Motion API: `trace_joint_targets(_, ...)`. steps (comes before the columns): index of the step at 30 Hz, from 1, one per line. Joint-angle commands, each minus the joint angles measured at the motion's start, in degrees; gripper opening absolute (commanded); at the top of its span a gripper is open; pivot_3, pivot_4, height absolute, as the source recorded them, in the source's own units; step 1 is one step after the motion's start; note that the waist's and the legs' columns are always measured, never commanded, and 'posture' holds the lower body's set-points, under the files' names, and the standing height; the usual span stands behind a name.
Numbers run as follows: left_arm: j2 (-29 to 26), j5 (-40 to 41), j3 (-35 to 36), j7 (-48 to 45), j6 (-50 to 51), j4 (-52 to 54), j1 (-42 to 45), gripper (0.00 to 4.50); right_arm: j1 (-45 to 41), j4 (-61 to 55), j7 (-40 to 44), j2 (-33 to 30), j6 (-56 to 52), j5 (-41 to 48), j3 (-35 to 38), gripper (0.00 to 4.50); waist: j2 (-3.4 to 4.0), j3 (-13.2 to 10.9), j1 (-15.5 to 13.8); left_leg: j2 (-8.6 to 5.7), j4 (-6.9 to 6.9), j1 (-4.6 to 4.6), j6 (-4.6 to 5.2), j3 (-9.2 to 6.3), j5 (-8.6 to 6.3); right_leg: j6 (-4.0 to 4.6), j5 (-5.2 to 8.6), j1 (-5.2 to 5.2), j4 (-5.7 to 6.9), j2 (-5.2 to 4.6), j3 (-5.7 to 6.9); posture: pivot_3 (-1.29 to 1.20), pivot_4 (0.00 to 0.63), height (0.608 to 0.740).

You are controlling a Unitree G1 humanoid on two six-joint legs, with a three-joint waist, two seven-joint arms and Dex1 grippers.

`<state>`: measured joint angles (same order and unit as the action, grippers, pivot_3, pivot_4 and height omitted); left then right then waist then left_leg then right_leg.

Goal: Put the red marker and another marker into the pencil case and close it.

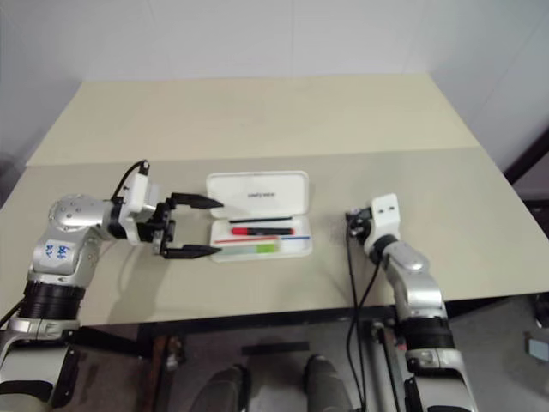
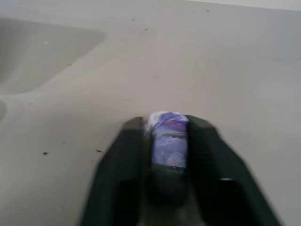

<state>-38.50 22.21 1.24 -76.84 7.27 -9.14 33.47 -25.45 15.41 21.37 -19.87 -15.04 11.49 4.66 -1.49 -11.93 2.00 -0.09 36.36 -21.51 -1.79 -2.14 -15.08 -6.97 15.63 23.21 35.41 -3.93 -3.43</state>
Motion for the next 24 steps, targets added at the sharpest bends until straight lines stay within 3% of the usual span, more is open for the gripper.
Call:
trace_joint_targets(1, -0.7, 0.9, 1.1, 0.5, 0.0, 2.2, 0.0, 4.50, 0.3, -2.0, 3.0, -1.8, 0.5, -0.5, -0.6, 0.67, 0.00, 0.0, -0.1, -0.01, 0.00, -0.01, 0.00, 0.00, 0.00, 0.00, 0.00, 0.01, 0.00, 0.00, 0.00, 0.00, 0.150, 0.740)
trace_joint_targets(15, -1.1, 0.0, 1.1, -0.1, -2.2, -1.7, -0.6, 4.50, 0.5, -14.0, 35.7, -11.4, 6.8, 5.7, -7.7, 0.67, 0.02, 0.0, -0.3, 0.05, -0.14, -0.55, -0.07, -0.09, -0.05, -0.04, 0.05, 0.48, -0.18, 0.09, 0.08, 0.00, 0.150, 0.740)
trace_joint_targets(19, -1.5, -0.3, 0.9, -0.5, -2.9, -2.4, -1.5, 4.50, -1.9, -10.1, 43.6, -12.6, 9.3, 5.2, -10.6, 0.67, 0.01, 0.0, -0.2, 0.03, -0.09, -0.58, -0.07, -0.10, -0.05, -0.07, 0.04, 0.48, -0.20, 0.08, 0.08, 0.00, 0.150, 0.740)
trace_joint_targets(24, -1.6, -0.4, 0.7, -0.7, -3.1, -2.5, -1.9, 4.50, -7.0, -2.0, 47.2, -10.8, 13.9, 3.1, -12.2, 0.67, 0.01, 0.0, -0.3, 0.04, -0.05, -0.58, -0.07, -0.12, -0.05, -0.07, 0.03, 0.48, -0.16, 0.08, 0.10, 0.00, 0.150, 0.740)
